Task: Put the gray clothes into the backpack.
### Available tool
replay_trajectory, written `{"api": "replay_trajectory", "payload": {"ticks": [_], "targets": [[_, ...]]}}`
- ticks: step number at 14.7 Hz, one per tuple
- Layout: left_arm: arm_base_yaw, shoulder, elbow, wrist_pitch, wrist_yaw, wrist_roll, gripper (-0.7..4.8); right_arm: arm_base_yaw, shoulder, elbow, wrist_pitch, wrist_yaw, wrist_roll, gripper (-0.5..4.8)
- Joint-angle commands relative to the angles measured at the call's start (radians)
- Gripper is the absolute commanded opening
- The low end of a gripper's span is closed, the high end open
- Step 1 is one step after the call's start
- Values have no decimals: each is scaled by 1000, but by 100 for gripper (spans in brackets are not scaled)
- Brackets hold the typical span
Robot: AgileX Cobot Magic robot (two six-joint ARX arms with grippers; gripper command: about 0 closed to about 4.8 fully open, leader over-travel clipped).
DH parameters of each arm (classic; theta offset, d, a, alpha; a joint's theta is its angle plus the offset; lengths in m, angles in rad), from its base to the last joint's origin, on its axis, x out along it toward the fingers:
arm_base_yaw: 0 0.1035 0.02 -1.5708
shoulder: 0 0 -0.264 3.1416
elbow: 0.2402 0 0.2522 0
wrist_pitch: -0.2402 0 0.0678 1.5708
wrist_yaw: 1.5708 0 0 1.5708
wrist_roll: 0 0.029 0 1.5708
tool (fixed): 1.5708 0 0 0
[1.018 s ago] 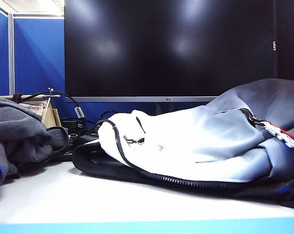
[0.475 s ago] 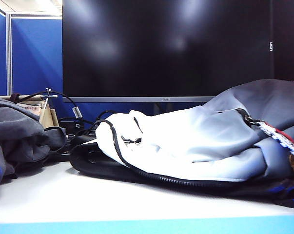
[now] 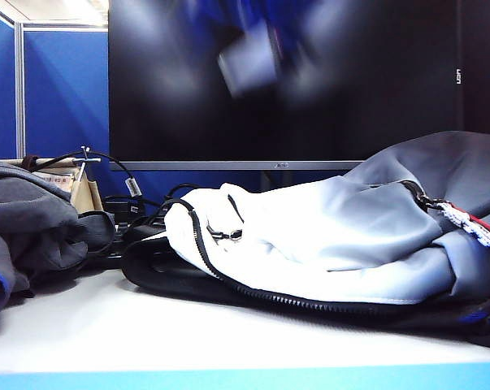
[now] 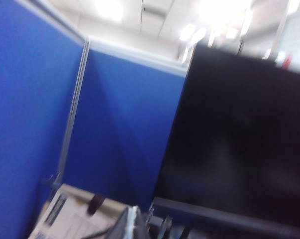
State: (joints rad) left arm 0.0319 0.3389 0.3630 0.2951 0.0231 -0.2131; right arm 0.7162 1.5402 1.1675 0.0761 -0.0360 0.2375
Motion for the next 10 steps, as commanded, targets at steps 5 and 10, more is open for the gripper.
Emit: {"api": "replay_trajectory", "payload": {"ticks": [5, 10], "targets": [[-17, -3, 3, -56, -24, 115, -3, 33, 193, 2, -158, 281, -10, 453], [-16, 2, 2, -146, -23, 135, -3, 18, 192, 29, -144, 259, -15, -6]]}}
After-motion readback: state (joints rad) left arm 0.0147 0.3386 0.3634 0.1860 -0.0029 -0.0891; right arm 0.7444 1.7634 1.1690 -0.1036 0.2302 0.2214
